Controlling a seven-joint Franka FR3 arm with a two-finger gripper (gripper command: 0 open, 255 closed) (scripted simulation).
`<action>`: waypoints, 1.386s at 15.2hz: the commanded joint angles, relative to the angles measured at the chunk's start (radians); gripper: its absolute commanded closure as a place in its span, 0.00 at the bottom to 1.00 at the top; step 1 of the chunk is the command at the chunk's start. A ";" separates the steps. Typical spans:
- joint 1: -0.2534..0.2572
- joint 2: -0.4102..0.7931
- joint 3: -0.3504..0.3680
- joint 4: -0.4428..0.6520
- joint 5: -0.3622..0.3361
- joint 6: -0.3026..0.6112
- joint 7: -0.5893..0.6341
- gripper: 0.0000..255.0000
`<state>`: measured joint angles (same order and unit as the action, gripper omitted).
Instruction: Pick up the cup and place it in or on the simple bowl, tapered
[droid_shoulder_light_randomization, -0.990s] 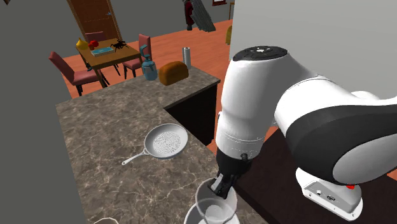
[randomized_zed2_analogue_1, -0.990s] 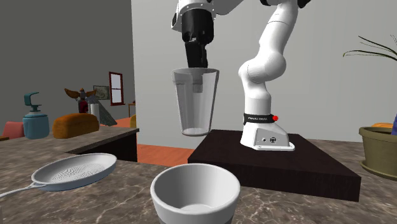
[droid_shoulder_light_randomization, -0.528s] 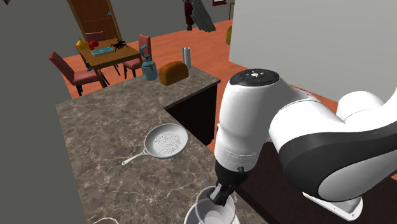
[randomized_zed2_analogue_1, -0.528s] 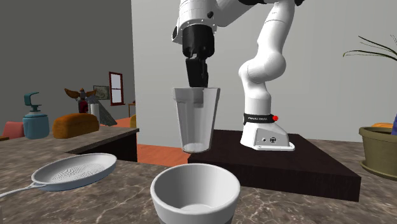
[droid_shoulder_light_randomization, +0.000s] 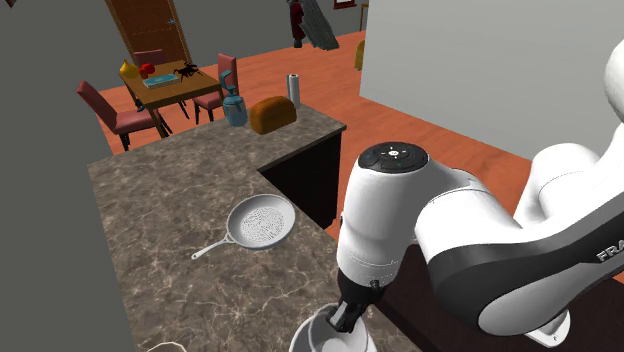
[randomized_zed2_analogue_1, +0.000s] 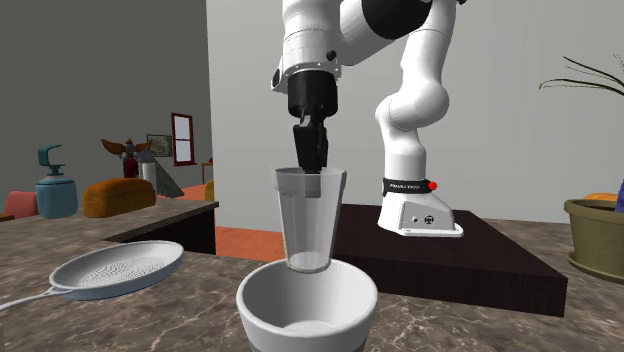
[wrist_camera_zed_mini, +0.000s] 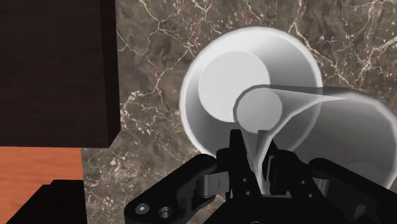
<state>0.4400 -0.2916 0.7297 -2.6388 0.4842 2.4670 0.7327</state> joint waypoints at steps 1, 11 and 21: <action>-0.009 0.034 0.012 -0.008 -0.009 0.041 0.002 1.00; -0.022 0.088 0.031 -0.021 -0.028 0.105 0.013 1.00; 0.003 -0.039 -0.021 0.000 0.012 -0.040 -0.021 0.00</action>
<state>0.4416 -0.3012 0.7223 -2.6545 0.4958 2.4735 0.7152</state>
